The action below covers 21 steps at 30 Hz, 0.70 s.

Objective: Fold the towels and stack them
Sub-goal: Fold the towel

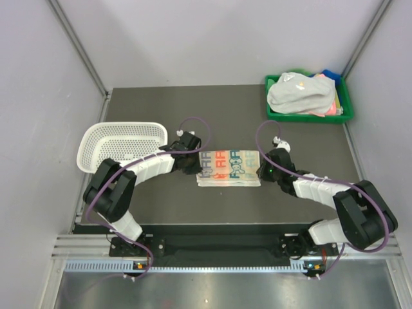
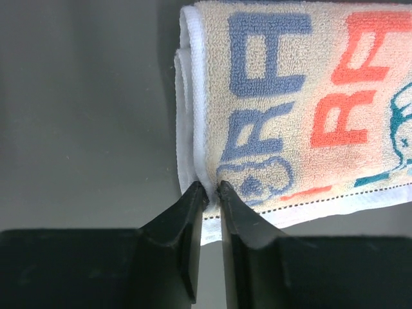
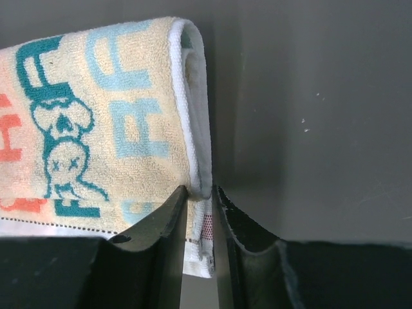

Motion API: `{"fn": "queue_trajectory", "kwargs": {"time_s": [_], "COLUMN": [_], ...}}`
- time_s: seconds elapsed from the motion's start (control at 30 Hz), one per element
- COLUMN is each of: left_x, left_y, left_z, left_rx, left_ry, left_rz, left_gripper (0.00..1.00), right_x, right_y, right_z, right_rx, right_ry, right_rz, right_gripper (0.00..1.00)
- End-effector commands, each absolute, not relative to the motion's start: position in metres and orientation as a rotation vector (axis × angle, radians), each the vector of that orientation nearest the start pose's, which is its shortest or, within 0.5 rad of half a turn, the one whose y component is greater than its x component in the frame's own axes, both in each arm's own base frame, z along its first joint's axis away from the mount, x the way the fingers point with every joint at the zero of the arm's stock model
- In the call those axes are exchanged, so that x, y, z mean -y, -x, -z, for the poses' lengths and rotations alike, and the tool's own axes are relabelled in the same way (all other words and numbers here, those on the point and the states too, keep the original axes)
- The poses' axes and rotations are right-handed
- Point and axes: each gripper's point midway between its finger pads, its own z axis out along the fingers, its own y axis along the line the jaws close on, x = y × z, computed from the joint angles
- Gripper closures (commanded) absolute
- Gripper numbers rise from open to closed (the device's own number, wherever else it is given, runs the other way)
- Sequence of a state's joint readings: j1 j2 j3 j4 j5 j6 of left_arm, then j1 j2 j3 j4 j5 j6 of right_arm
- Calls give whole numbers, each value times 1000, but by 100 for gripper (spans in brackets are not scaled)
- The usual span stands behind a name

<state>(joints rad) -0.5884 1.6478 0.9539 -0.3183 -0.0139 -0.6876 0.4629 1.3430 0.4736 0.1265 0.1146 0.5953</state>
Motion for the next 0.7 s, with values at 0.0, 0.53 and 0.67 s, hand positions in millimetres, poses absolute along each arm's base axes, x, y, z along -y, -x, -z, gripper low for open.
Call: {"fn": "queue_trajectory", "kwargs": {"time_s": [0.0,0.53,0.67], "left_x": [234,235,231], "left_y": [-302,-315,-312], "left_z": [-45,-71,-77], "left_rx": [-2625,-2583,-2580], "left_ry": [141,110,115], "left_rz": [472,453,445], "left_gripper": [80,100,100], "right_x": [-160,-159,-159], "right_y": [-307,-306,-302], "right_z": [-45,-74,-82], "right_rx": [-2273,-2232,-2223], "right_ry": [-196,-170,-166], "right_rz": [-434,-446,-462], "right_gripper": [80,95,96]}}
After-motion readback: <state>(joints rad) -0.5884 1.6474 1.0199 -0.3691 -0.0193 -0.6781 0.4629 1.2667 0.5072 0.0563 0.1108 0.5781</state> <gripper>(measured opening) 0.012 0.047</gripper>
